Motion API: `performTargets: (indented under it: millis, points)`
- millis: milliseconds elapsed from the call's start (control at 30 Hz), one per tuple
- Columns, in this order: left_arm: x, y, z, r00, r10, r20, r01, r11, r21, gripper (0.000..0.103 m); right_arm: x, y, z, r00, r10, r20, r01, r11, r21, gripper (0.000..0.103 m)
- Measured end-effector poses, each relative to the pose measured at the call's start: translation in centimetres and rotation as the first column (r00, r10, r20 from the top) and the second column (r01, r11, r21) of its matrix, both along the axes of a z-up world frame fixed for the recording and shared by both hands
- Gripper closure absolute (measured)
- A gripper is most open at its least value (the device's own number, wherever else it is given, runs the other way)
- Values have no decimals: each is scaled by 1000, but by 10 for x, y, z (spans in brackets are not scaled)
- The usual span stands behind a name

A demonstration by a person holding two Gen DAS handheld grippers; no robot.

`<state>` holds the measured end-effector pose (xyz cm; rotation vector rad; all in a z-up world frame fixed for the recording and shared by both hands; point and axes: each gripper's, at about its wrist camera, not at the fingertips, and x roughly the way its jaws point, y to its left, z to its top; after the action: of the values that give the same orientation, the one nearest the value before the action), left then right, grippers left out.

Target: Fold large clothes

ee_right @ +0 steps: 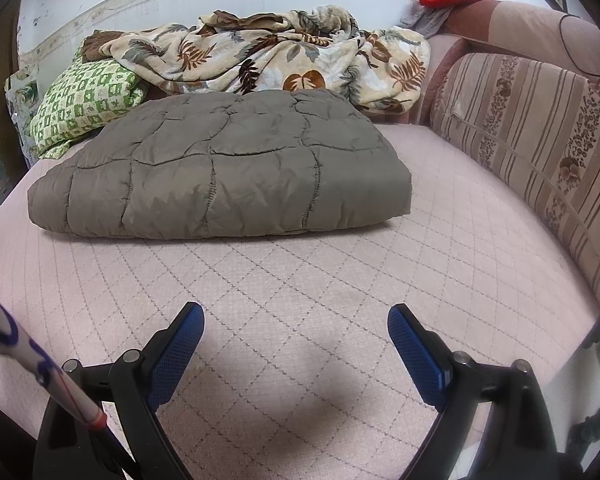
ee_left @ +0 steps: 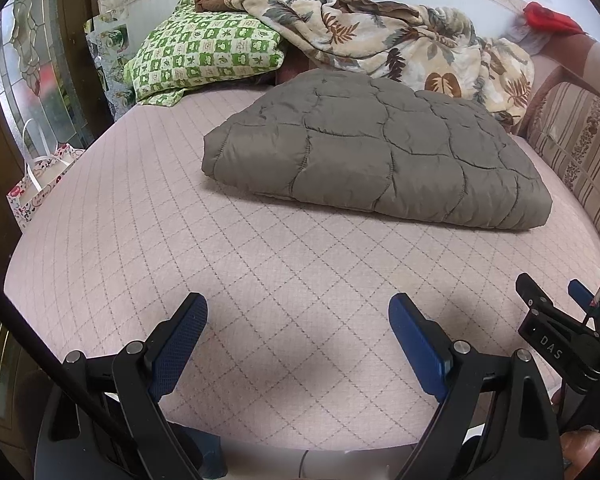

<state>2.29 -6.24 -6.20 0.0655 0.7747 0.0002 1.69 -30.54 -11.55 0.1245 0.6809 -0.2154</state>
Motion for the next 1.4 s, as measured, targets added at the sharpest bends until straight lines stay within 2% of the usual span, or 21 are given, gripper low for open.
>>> performTargets:
  millis: [333,467,533,567,600,667,767,867,967,1000,1067,1133,1167,1200,1267,1333,1367,1400]
  points:
    - [3,2,-1,1000,7,6,-7,1000,22,12,-1,-3,0,1000,-10,-1,10,1000,7,8]
    - [22,22,3,999,48,18,-49,998,30,12,3,-12,5,1000,30,10,-31,995,91,8]
    - [39,39,0,997,57,-44,-57,998,-3,16,13,-26,13,999,46,14,-48,987,156,8]
    - [47,51,-1,995,62,-76,-64,997,-34,27,20,-37,19,999,47,16,-49,981,186,8]
    - [54,59,0,993,71,-92,-76,996,-46,31,25,-45,22,999,41,14,-43,979,198,8]
    - [68,71,4,993,74,-92,-80,995,-63,31,38,-68,27,1000,16,11,-18,974,225,7]
    - [101,94,19,994,98,-47,-103,989,-108,31,57,-100,27,1000,-24,-7,25,962,272,7]
    - [148,114,31,994,107,-17,-109,979,-175,28,80,-143,18,996,-81,-37,89,916,390,7]
    - [200,127,30,997,75,-29,-80,960,-268,27,95,-179,4,990,-134,-29,129,835,534,4]
    - [222,130,24,998,39,-45,-51,947,-317,27,102,-188,-3,991,-133,-35,129,807,576,4]
    - [247,130,13,997,-24,-75,-6,927,-374,27,115,-195,-14,993,-109,-41,110,768,631,3]
    - [275,128,-9,987,-107,-124,40,890,-453,27,131,-196,-25,997,-64,-49,81,736,672,2]
    - [284,126,-19,980,-133,-148,46,877,-479,23,139,-194,-29,998,-39,-55,66,726,685,0]
    - [295,124,-33,974,-141,-178,31,859,-511,13,147,-190,-32,997,-28,-65,65,735,675,0]
    - [304,125,-53,970,-118,-214,-26,819,-574,6,159,-184,-34,998,-15,-60,50,757,651,0]
    - [304,126,-59,967,-102,-233,-62,793,-606,6,174,-180,-35,998,2,-57,35,771,636,0]
    - [300,125,-58,967,-94,-235,-69,795,-603,8,180,-181,-37,998,5,-56,31,773,634,0]
    - [295,124,-55,968,-91,-232,-67,801,-595,17,186,-181,-40,998,11,-55,27,767,641,0]
